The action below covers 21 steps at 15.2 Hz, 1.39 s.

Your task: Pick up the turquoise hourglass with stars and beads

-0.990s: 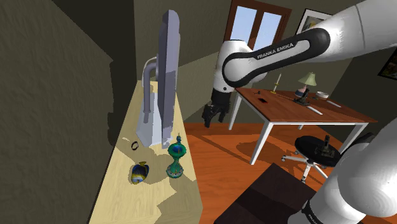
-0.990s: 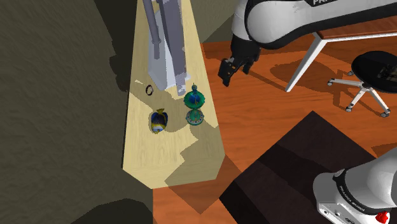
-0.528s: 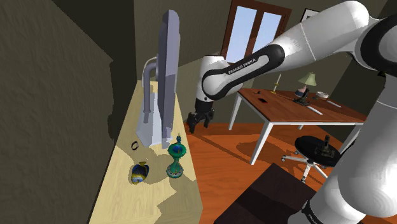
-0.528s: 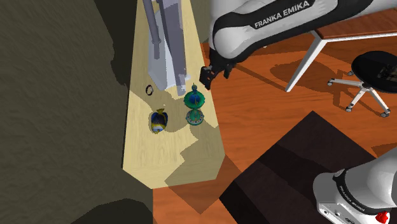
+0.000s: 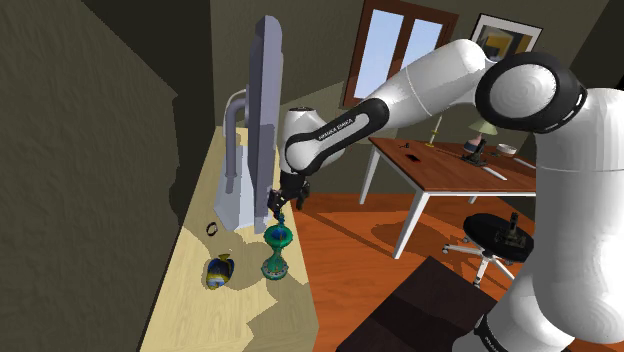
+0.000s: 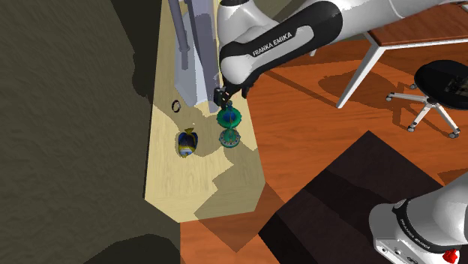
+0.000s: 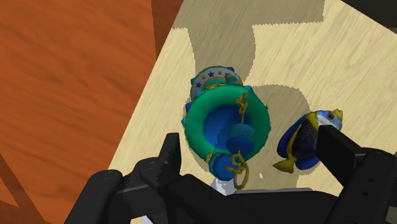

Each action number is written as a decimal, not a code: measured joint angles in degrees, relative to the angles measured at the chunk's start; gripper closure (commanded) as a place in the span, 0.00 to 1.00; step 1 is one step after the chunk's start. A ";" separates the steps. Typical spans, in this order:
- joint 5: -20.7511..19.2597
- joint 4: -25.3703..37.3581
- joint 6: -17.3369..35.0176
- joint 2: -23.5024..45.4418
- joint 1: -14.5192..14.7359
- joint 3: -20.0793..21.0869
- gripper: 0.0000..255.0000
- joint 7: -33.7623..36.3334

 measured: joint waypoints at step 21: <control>-1.31 4.05 4.09 8.24 0.89 -0.80 1.00 0.72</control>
